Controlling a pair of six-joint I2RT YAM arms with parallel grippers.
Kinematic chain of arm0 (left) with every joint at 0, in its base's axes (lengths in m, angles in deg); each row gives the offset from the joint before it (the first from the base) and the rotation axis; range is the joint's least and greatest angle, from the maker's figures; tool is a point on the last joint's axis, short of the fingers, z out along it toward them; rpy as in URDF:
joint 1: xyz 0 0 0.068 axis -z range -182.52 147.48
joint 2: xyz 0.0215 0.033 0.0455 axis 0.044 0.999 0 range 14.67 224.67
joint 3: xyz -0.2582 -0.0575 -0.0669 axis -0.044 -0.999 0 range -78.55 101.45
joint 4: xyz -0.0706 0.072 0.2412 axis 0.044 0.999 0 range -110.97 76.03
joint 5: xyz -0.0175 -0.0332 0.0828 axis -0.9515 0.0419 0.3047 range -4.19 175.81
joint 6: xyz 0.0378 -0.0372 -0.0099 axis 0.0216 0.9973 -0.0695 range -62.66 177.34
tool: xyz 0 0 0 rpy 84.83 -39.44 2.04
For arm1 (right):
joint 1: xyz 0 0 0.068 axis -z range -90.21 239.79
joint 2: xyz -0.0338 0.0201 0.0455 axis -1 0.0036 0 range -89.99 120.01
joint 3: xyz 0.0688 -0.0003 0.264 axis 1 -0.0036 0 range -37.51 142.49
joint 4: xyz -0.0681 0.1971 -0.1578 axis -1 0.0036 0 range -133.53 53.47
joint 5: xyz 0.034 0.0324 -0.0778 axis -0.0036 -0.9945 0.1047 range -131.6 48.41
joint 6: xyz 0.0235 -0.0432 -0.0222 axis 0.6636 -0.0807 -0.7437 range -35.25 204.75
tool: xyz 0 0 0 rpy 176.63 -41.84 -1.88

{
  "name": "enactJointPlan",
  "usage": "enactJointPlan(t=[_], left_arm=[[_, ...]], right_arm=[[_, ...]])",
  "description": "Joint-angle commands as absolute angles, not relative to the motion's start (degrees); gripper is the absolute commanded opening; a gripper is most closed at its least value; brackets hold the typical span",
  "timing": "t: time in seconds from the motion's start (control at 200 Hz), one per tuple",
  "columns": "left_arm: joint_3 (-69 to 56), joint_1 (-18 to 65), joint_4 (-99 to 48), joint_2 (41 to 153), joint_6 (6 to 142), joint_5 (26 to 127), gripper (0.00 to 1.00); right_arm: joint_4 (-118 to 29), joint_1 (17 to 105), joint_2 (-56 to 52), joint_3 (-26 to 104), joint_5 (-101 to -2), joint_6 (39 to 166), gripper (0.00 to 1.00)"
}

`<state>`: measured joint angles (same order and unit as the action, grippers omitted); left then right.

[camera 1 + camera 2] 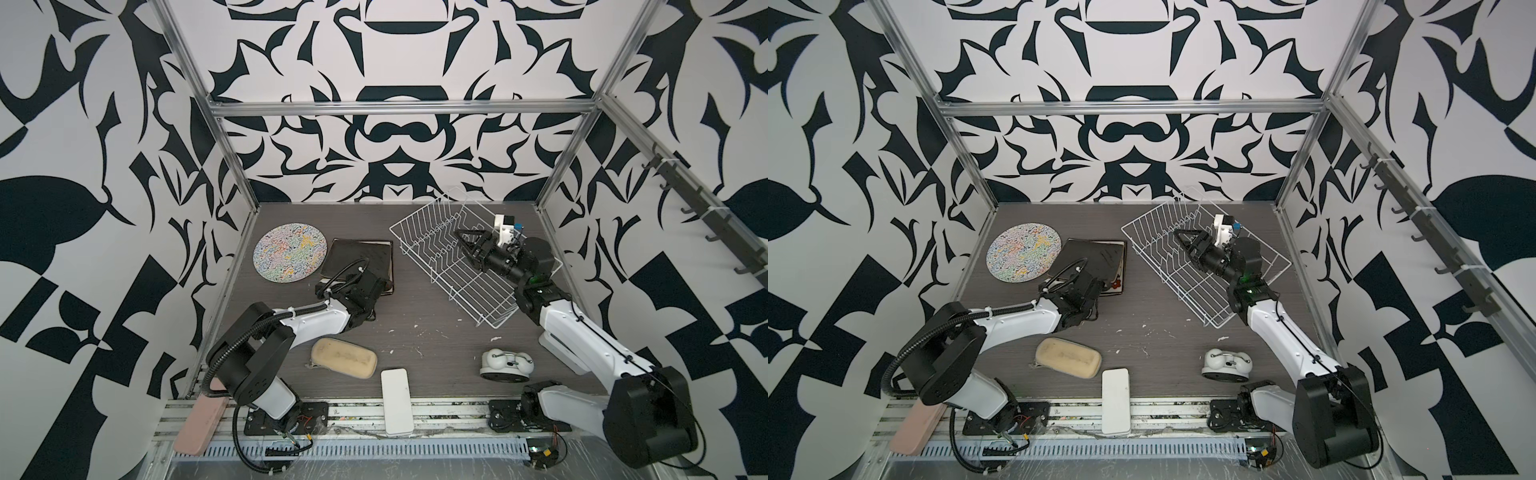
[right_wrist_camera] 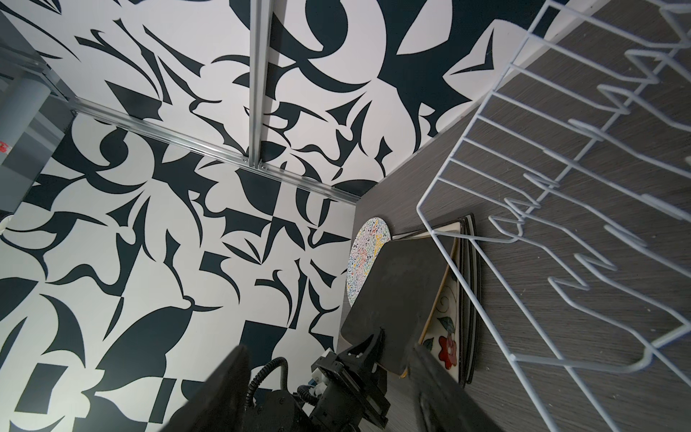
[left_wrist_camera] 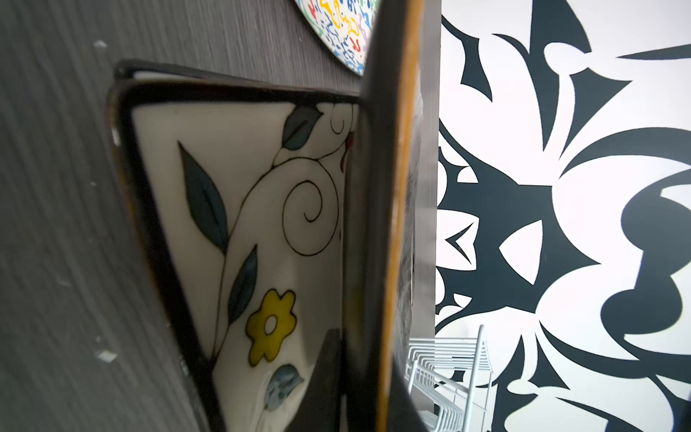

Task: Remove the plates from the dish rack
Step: 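Lower the dark plate flat onto the floral plates with the left gripper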

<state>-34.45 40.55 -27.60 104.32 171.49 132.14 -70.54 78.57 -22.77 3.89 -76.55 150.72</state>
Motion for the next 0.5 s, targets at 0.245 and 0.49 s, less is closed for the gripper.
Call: enactJointPlan(t=[0.245,0.49], left_arm=[[-31.1,39.8,-35.3,104.0,171.7,135.9,0.00],[-32.1,38.2,-38.6,104.7,171.0,132.7,0.00]], right_arm=[[-72.1,78.9,-23.2,5.3,-77.0,149.6,0.70],[-71.7,79.2,-23.6,5.2,-76.9,149.3,0.70]])
